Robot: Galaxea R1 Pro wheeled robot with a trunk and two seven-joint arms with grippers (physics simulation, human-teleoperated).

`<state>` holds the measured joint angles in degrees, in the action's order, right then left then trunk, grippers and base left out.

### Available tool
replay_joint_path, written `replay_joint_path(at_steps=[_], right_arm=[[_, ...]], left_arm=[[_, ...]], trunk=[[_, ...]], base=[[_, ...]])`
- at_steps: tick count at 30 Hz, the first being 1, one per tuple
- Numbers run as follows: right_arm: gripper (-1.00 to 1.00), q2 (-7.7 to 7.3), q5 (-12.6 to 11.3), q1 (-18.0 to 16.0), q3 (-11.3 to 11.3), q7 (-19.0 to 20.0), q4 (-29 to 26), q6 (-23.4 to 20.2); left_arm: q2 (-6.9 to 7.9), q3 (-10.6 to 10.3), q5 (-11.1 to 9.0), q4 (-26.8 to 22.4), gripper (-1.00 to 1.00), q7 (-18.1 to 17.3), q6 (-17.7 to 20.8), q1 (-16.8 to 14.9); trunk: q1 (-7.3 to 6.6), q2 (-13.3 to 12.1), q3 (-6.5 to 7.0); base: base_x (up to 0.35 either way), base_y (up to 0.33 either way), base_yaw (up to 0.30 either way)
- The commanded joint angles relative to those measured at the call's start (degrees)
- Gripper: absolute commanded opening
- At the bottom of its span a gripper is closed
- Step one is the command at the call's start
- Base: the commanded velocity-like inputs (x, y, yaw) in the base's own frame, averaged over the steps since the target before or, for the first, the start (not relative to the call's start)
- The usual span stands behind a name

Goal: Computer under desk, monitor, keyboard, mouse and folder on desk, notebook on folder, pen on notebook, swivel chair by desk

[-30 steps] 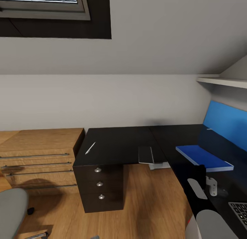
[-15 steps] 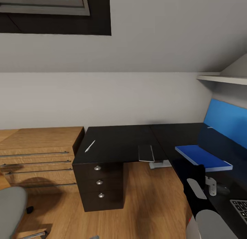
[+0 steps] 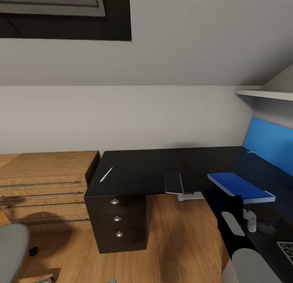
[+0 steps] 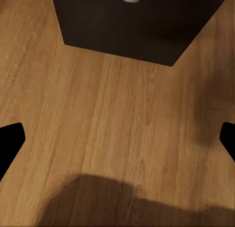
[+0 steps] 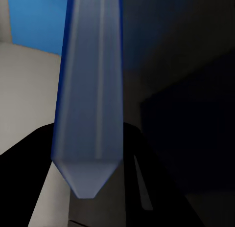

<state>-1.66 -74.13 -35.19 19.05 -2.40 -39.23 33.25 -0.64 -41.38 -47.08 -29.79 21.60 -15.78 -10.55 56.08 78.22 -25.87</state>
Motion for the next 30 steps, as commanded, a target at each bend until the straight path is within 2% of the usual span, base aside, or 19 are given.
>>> replay_joint_path(at_steps=[1,9,17,30], right_arm=[[-1.00,-0.01,-0.1,0.0,-0.1,-0.3,-0.1,0.1],[-1.00,-0.21,0.0,0.0,0.0,-0.6,-0.1,-0.1],[-1.00,-0.33,0.0,0.0,0.0,-2.4,-0.1,-2.9],[-1.00,-0.74,0.1,0.0,0.0,-2.7,-0.1,-3.3]], left_arm=[[0.07,-0.5,-0.5,0.0,1.00,0.4,-0.4,-0.1],[0.03,-0.5,-0.6,0.1,1.00,0.4,-0.4,-0.1],[0.11,-0.5,-0.6,0.1,1.00,0.5,-0.4,-0.1],[0.11,-0.5,-0.6,0.2,1.00,0.6,-0.5,-0.1]], trunk=[[0.00,0.0,-0.06],[0.00,0.0,-0.06],[0.00,0.0,-0.06],[0.00,0.0,-0.06]], base=[[0.023,0.000,0.000],[0.005,0.000,0.000],[0.000,0.000,0.000],[0.000,0.000,0.000]])
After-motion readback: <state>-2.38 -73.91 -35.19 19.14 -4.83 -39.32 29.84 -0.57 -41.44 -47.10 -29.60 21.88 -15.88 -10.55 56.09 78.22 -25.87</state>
